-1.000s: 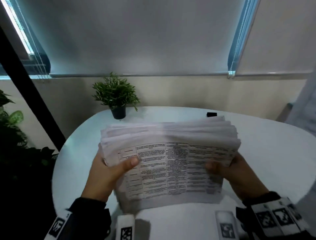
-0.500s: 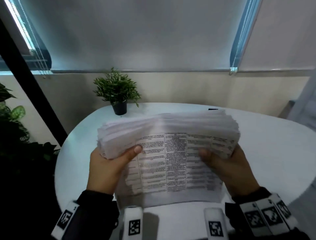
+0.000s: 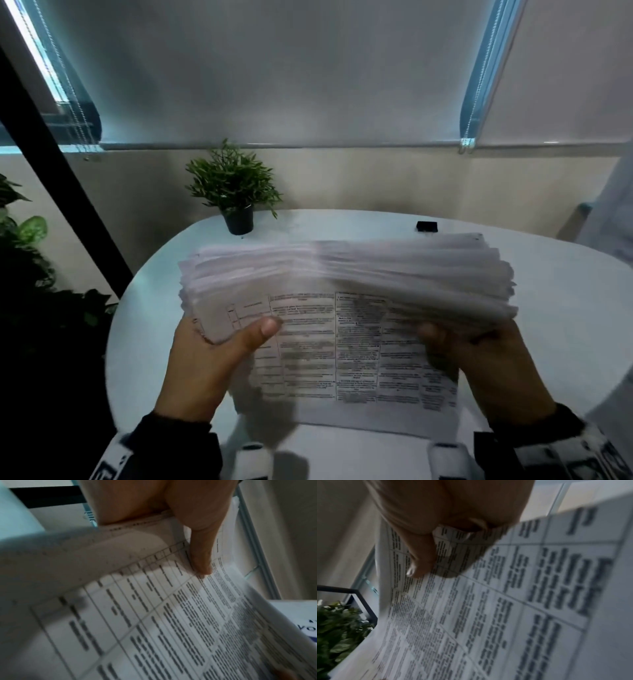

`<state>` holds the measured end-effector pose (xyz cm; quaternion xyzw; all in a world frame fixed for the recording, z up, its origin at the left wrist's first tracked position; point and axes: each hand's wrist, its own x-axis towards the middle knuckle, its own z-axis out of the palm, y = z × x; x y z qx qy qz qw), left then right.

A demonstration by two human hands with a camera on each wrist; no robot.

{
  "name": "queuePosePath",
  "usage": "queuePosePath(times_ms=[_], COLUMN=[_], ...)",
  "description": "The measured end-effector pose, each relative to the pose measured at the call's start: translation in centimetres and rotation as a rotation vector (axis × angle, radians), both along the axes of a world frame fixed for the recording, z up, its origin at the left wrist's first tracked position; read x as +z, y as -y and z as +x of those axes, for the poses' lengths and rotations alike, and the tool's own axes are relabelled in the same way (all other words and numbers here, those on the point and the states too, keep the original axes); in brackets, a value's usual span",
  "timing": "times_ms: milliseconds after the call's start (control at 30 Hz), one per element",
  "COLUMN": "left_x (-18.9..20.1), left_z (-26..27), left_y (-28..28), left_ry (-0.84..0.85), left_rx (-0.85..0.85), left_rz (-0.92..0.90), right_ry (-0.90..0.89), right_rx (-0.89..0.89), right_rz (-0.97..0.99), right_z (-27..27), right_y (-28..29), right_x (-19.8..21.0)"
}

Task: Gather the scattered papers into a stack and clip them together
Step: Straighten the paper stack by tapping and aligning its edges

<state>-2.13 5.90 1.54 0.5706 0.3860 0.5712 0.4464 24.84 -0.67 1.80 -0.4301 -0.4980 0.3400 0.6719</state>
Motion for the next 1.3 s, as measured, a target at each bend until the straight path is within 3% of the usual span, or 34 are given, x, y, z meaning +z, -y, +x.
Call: queuePosePath(times_ms=[133, 300, 367, 433, 467, 600, 667, 767, 833, 900, 1000, 1067, 1200, 1300], left_x=[0.4, 1.1, 2.6, 3.8, 4.6, 7.5, 8.3, 7.8, 6.1, 4.6, 3.5, 3.8, 3.6, 3.0], left_z=[-0.1, 0.8, 1.1, 1.4, 1.7, 2.9, 3.7, 3.3, 1.8, 1.0, 2.3, 3.0, 4.3, 5.2], left_y=[0.6, 0.3, 0.7, 1.2, 1.4, 1.5, 1.5, 1.1, 0.4, 0.0, 0.0, 0.2, 1.2, 2.2], left_ry=[0.013, 0.098, 0.075, -0.063, -0.131, -0.574, -0.664, -0.657, -0.512, -0.262, -0.054, -0.005, 0.088, 0.002], left_rx=[-0.133, 0.071, 0.090, 0.127, 0.133, 0.024, -0.084, 0.031, 0.164, 0.062, -0.116, -0.130, -0.052, -0.085], left_rz=[-0.017, 0.019, 0.073, 0.208, 0.274, 0.698, 0.760, 0.647, 0.434, 0.189, 0.110, 0.113, 0.095, 0.092], right_ry=[0.020, 0.084, 0.258, 0.503, 0.583, 1.015, 1.120, 1.024, 0.860, 0.492, 0.172, 0.121, 0.121, 0.063], right_rx=[0.021, 0.024, -0.107, -0.367, -0.407, -0.255, -0.281, -0.351, -0.421, -0.348, -0.101, -0.039, -0.132, -0.133], right_rz=[-0.084, -0.037, 0.014, 0.055, 0.066, 0.170, 0.239, 0.265, 0.199, 0.161, 0.212, 0.225, 0.179, 0.152], right_z=[0.4, -0.4, 0.5, 1.4, 1.4, -1.0, -1.8, -1.2, -0.1, 0.8, 1.0, 0.5, -0.5, -1.9], right_y=[0.1, -0.2, 0.1, 0.4, 0.4, 0.3, 0.2, 0.9, 1.3, 1.4, 0.8, 0.4, 0.2, 0.1], right_x=[-0.4, 1.3, 2.3, 3.6, 4.2, 6.2, 6.7, 6.2, 5.4, 5.1, 4.6, 4.4, 4.0, 3.4])
